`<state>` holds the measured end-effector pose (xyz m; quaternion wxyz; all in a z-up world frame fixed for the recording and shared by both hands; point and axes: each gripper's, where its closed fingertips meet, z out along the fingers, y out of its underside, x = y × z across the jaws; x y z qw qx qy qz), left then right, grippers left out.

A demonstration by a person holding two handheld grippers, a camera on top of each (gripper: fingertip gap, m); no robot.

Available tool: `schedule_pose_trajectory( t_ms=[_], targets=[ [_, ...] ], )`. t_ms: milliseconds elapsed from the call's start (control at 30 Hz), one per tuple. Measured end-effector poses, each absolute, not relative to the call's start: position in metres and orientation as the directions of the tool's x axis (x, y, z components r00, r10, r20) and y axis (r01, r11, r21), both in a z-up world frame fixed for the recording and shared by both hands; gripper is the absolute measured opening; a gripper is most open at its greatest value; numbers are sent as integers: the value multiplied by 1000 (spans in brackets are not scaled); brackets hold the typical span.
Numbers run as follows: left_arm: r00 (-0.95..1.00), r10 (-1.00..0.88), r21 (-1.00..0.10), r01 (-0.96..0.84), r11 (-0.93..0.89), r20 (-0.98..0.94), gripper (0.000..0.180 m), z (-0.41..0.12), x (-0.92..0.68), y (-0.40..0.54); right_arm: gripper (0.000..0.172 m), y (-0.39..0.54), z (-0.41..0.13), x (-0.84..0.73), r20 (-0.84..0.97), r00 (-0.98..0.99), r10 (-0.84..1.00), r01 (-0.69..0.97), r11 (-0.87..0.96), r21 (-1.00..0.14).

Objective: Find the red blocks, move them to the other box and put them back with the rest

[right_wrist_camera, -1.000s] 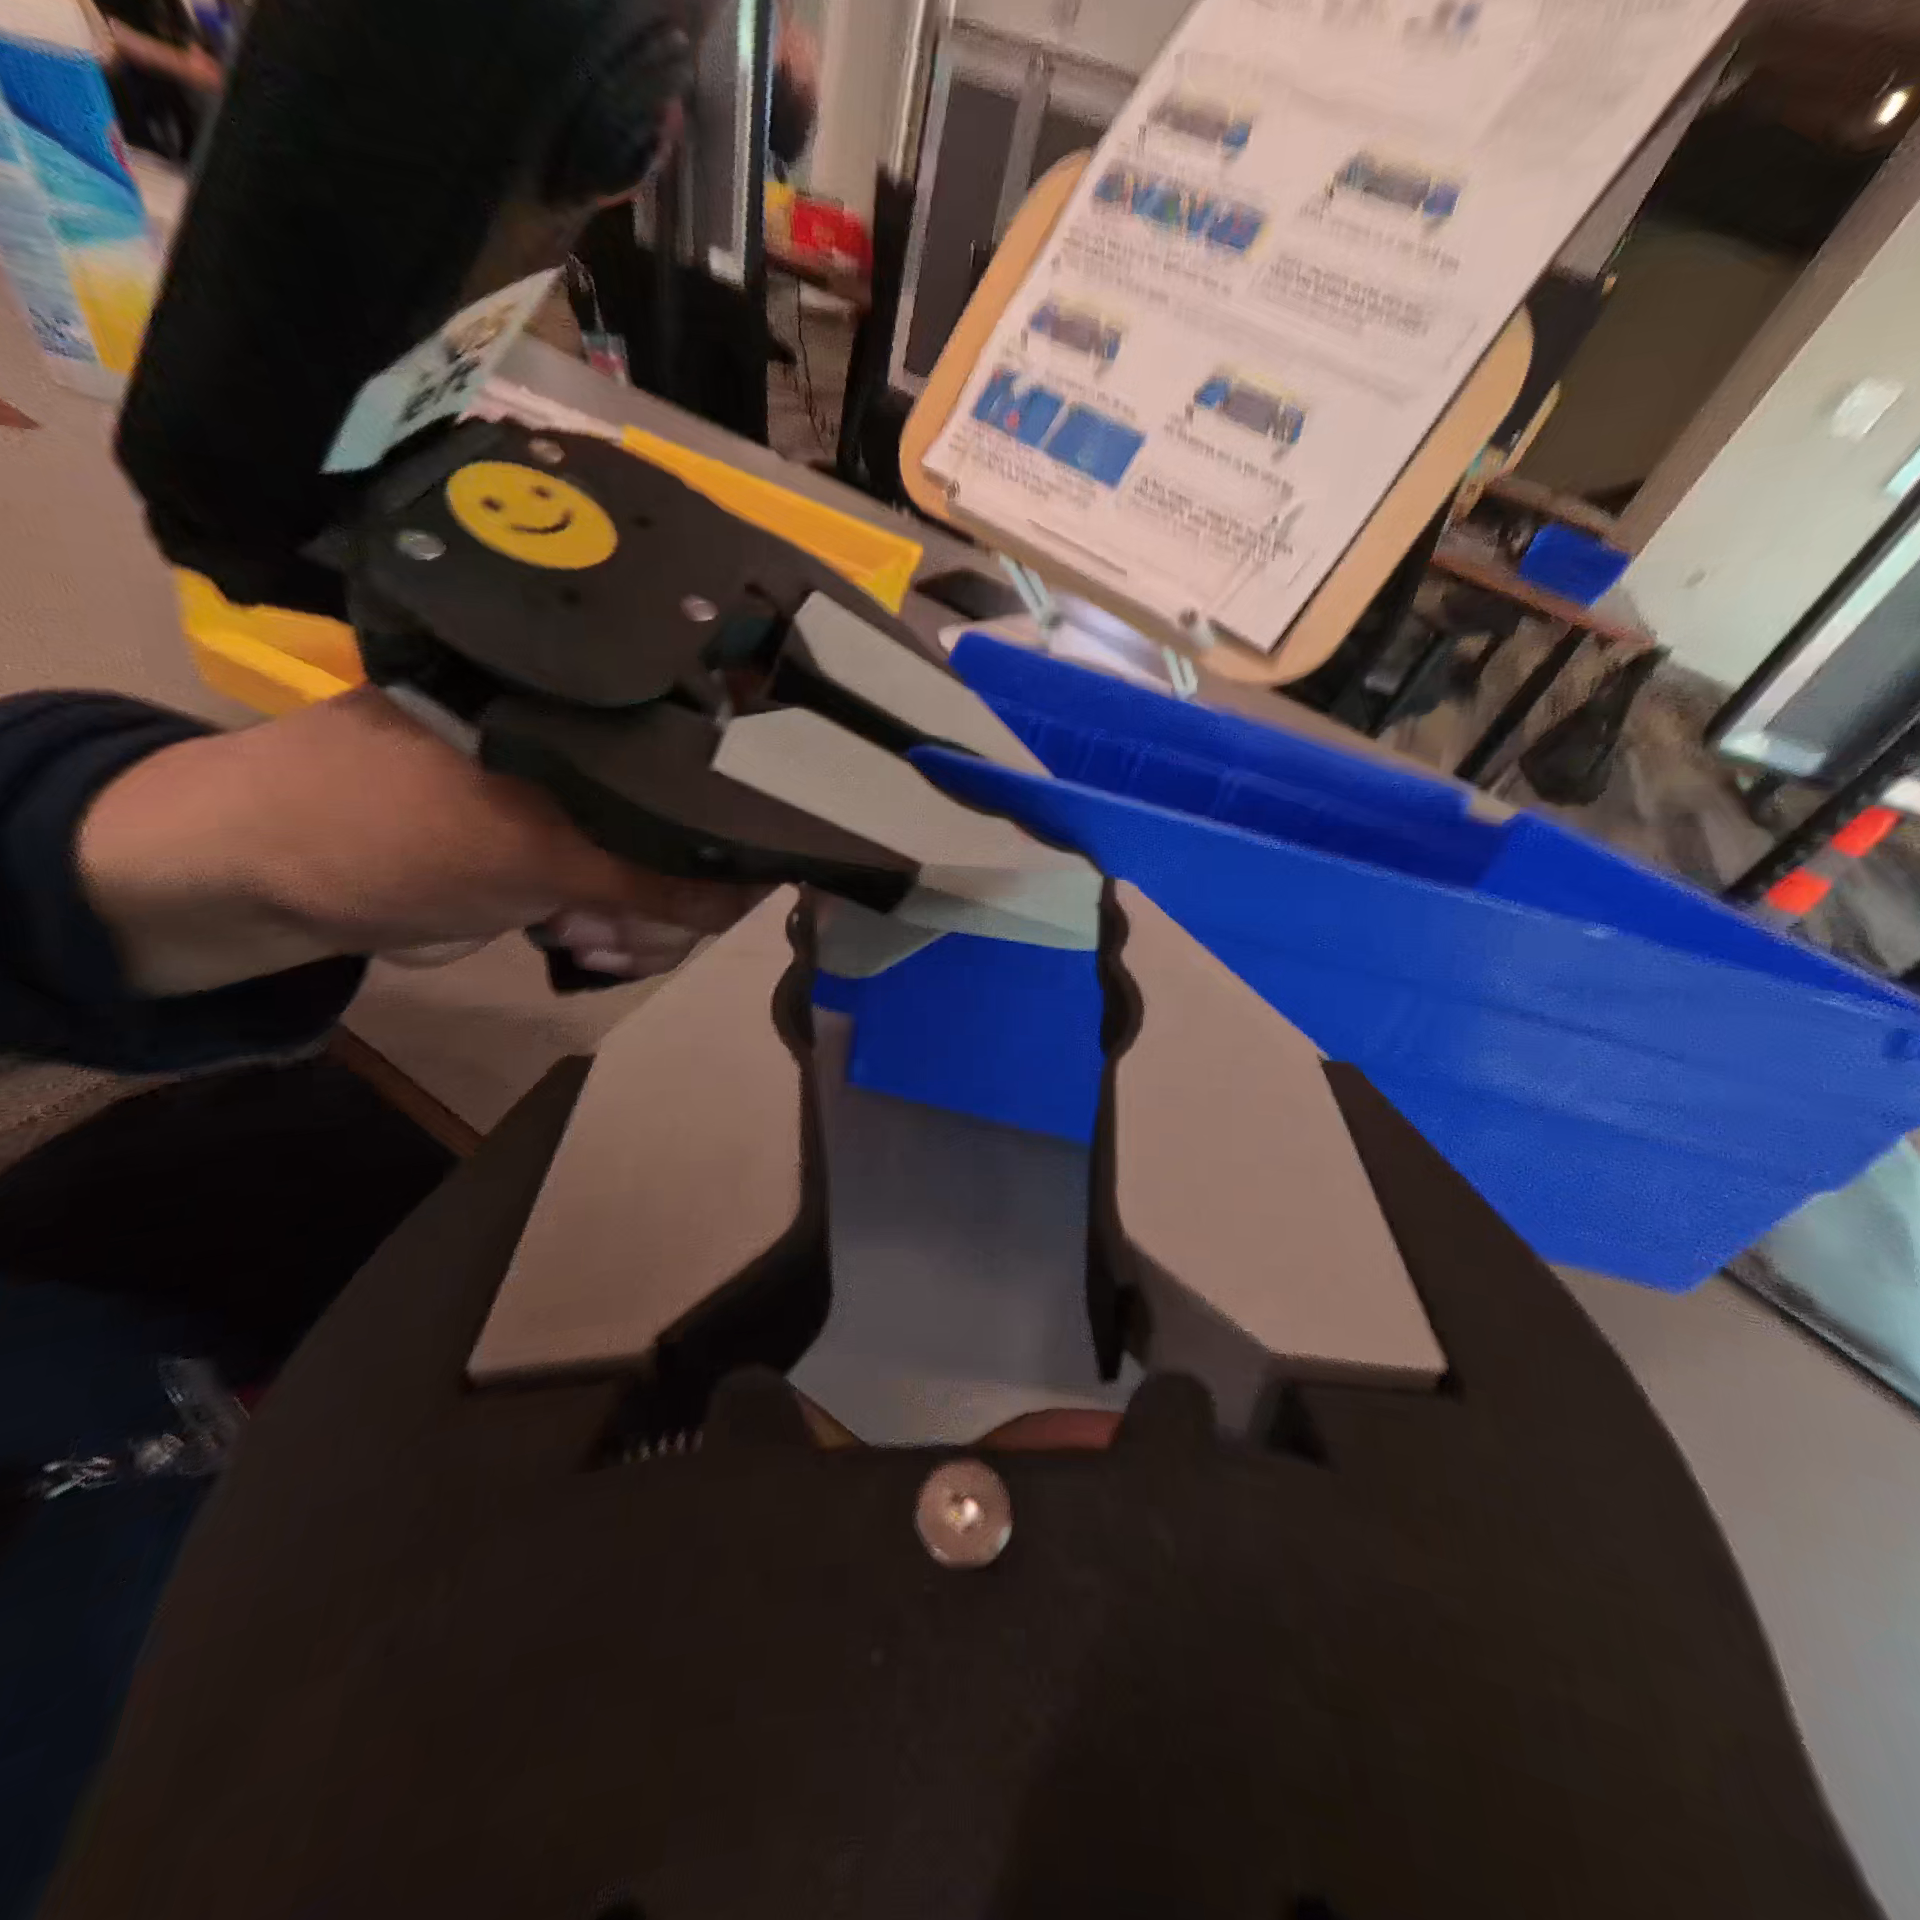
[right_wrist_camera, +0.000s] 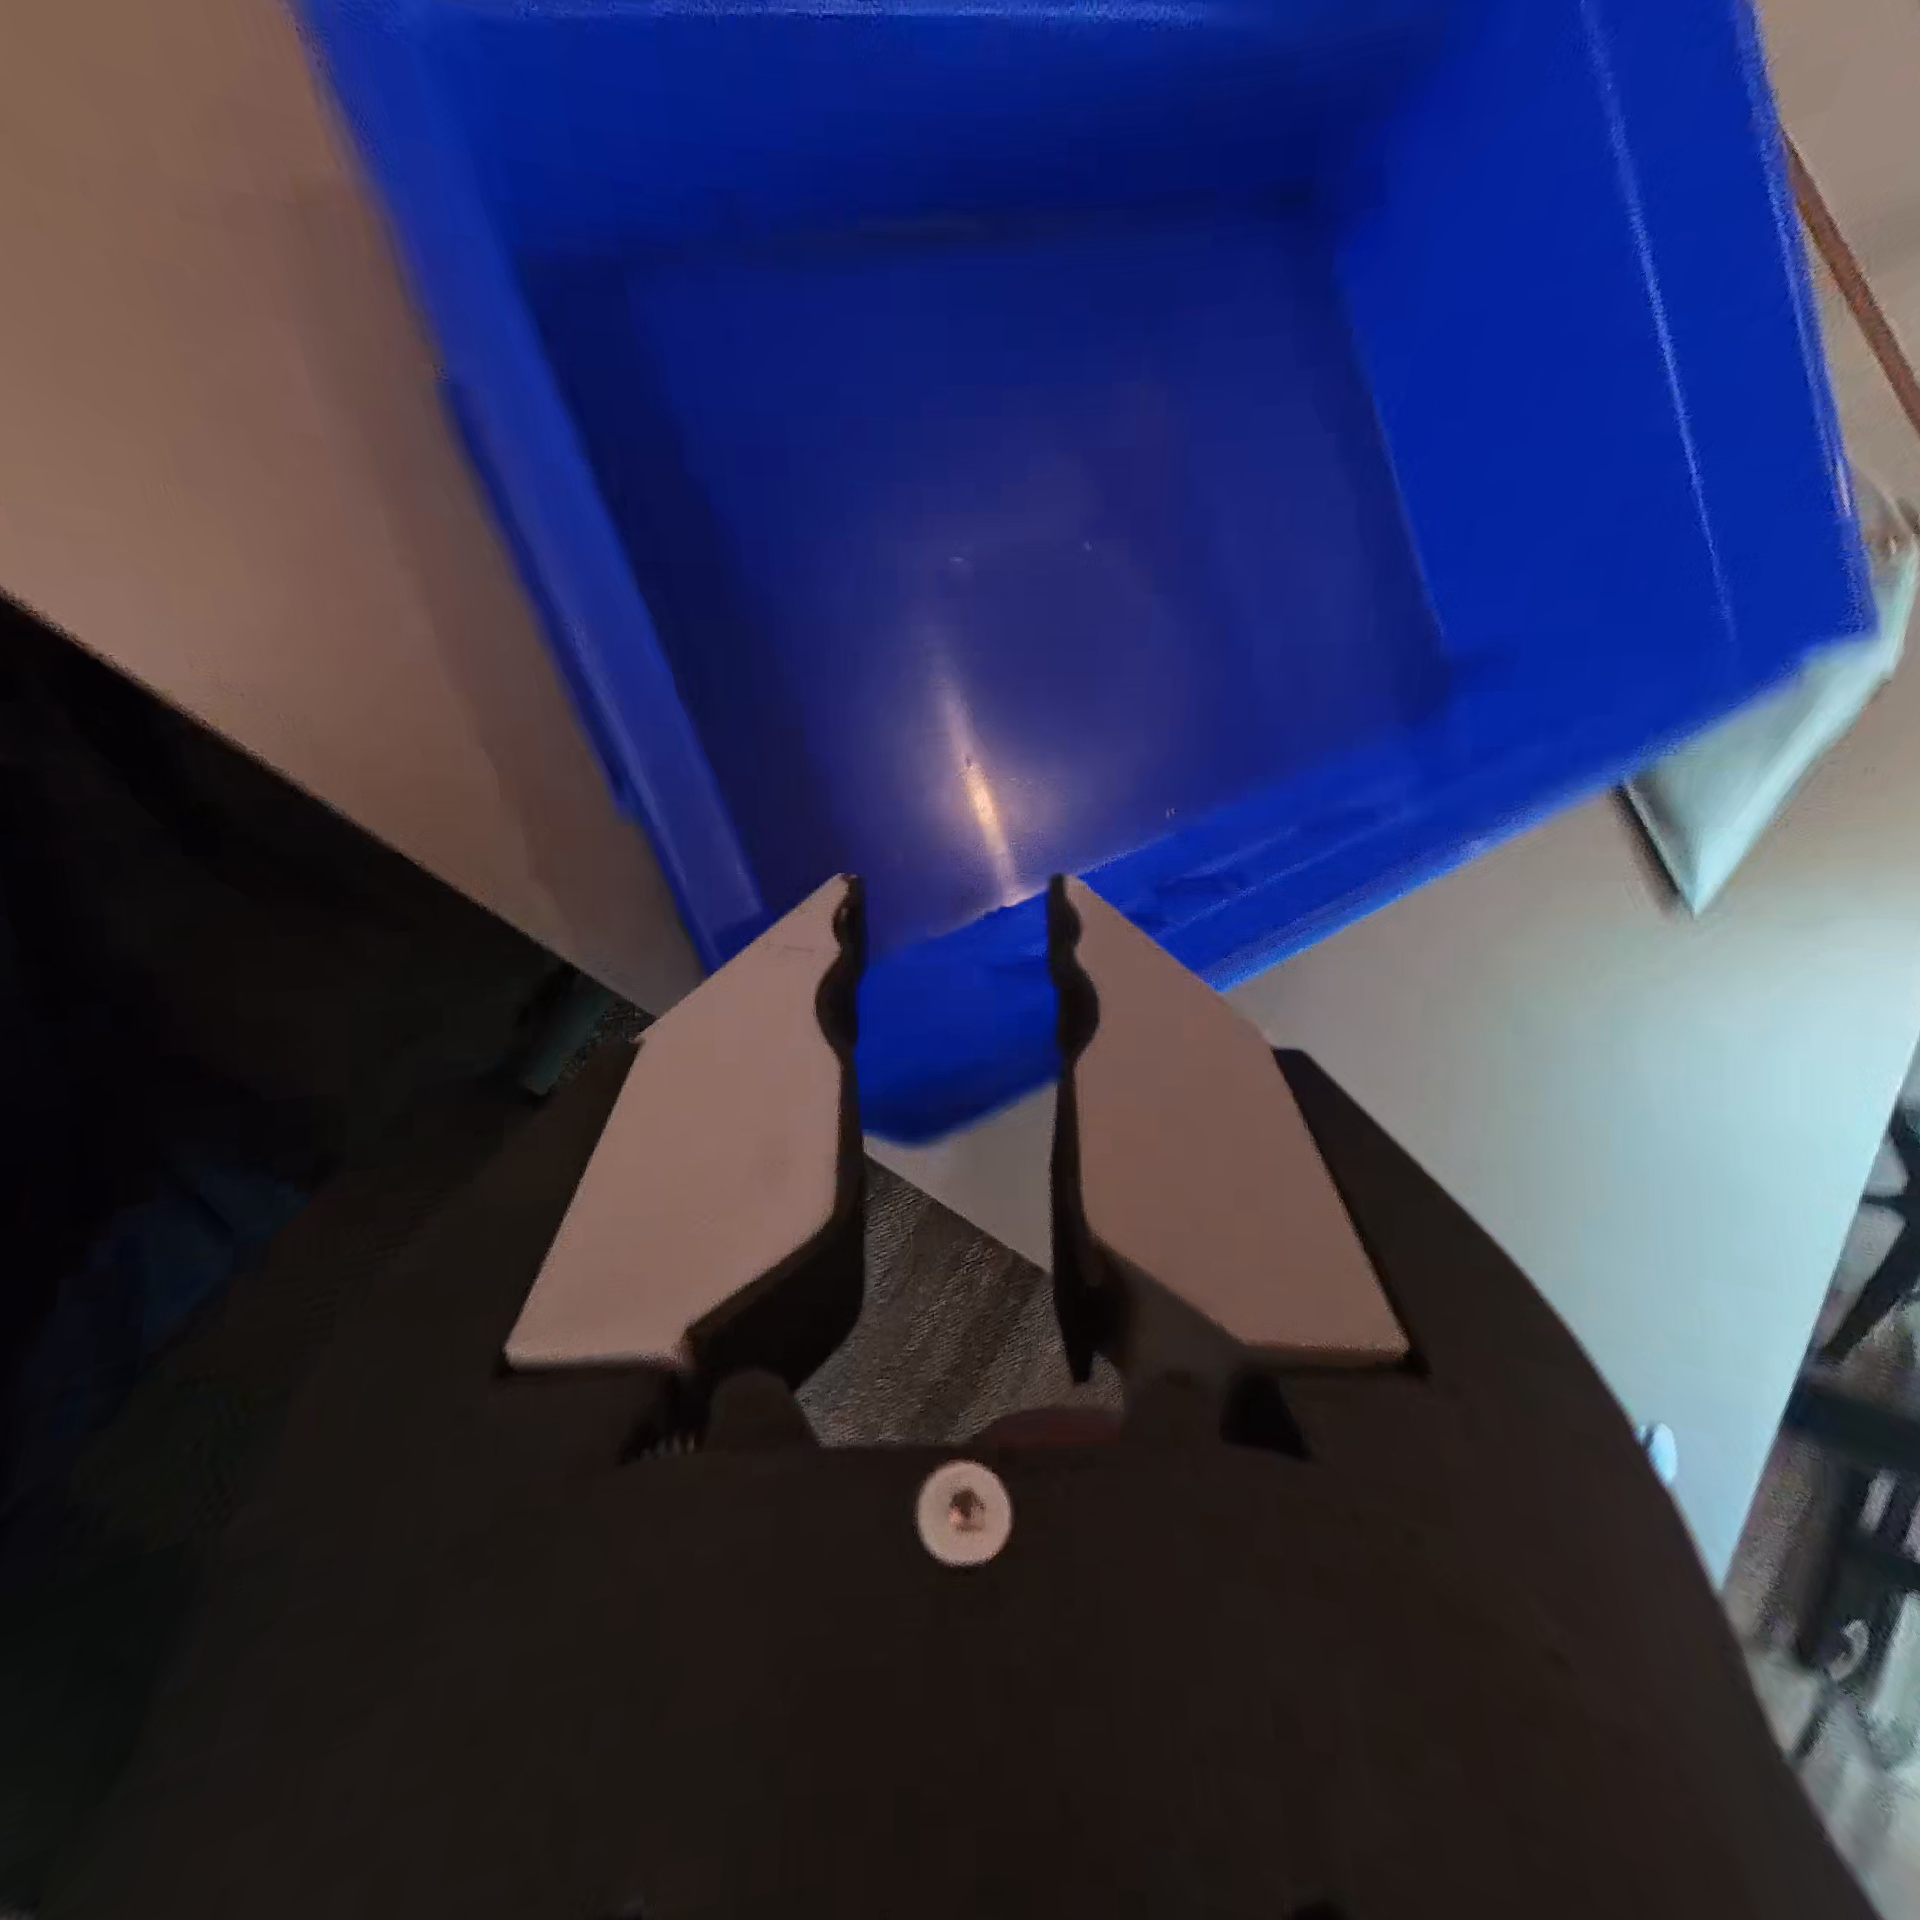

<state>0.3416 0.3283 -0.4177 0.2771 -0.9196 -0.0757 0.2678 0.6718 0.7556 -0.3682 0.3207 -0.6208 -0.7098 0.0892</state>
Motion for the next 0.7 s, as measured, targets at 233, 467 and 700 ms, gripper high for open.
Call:
schedule_pose_trajectory(
  t_ms=[233, 467, 700],
  targets=[
    [878, 282, -704, -83, -706, -386, 68, -399, 389, 371, 81, 704, -351, 617, 297, 69, 953, 625, 191, -757],
    [949, 264, -875, -25, -483, -173, 67, -362, 426, 435, 87, 647, -381, 535, 182, 18, 983, 570, 139, -810],
    [847, 387, -828, -106, -551, -366, 22, -376, 386, 440, 63, 658, -397, 518, 340, -92, 936, 597, 324, -733]
  ],
)
